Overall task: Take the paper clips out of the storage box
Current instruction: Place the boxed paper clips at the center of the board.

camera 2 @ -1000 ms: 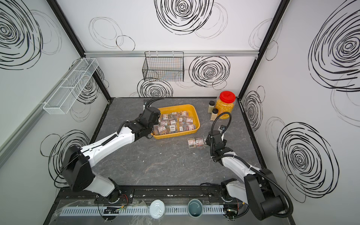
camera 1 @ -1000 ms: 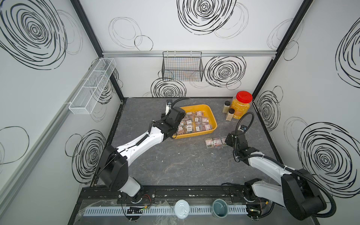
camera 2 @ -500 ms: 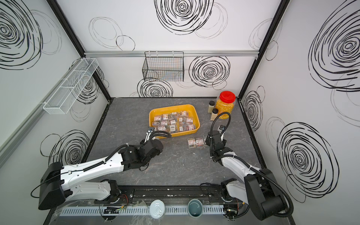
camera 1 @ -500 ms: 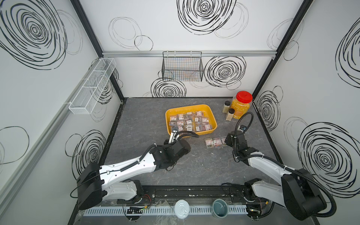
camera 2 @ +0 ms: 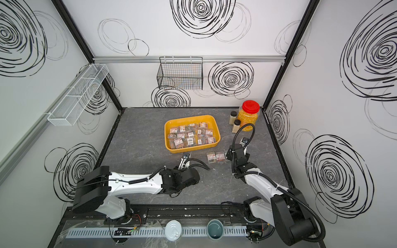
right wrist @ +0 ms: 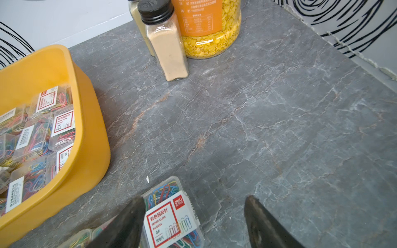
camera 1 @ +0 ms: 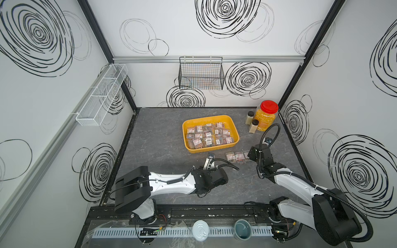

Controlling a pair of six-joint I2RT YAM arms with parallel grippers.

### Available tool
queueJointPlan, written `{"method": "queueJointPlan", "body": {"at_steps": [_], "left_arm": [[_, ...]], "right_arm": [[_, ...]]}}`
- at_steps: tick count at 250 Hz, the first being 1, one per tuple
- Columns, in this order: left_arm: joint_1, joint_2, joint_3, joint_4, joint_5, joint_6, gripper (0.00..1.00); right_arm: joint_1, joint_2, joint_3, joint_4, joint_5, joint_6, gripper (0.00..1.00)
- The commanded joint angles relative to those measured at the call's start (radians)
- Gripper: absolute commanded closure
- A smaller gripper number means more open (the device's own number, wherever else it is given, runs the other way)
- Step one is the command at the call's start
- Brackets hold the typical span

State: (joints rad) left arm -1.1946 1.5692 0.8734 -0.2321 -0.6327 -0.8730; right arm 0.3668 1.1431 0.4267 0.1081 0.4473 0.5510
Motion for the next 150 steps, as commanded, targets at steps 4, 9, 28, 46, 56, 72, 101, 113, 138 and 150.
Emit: {"method": "queueJointPlan", "body": {"at_steps": [4,9,28,46,56,72,101,113,138,150], "left_arm": [[0.021,0.036,0.016,0.107,0.062,-0.026,0.5],[0.025,0.046,0.023,0.106,0.065,-0.025,0.5],[0.036,0.074,0.037,0.103,0.075,-0.03,0.5],[0.049,0.092,0.046,0.113,0.085,-0.03,0.5],[0.056,0.104,0.051,0.113,0.087,-0.032,0.49],[0.065,0.123,0.063,0.109,0.084,-0.031,0.49],[0.082,0.156,0.085,0.107,0.094,-0.022,0.47],[0.085,0.165,0.093,0.107,0.095,-0.019,0.46],[0.088,0.179,0.104,0.108,0.094,-0.017,0.41],[0.092,0.184,0.109,0.108,0.094,-0.017,0.39]], "right_arm": [[0.009,-0.016,-0.001,-0.004,0.014,-0.012,0.24],[0.008,-0.014,0.0,-0.005,0.016,-0.012,0.24],[0.009,-0.009,0.002,-0.005,0.016,-0.013,0.24],[0.01,-0.006,0.004,-0.007,0.019,-0.012,0.24],[0.009,-0.006,0.004,-0.007,0.021,-0.011,0.24],[0.011,-0.005,0.004,-0.005,0.022,-0.01,0.24],[0.012,-0.006,0.003,-0.003,0.023,-0.011,0.24],[0.012,-0.006,0.004,-0.002,0.022,-0.01,0.24],[0.011,-0.001,0.005,-0.001,0.022,-0.014,0.24],[0.011,0.0,0.006,-0.001,0.021,-0.014,0.24]]}}
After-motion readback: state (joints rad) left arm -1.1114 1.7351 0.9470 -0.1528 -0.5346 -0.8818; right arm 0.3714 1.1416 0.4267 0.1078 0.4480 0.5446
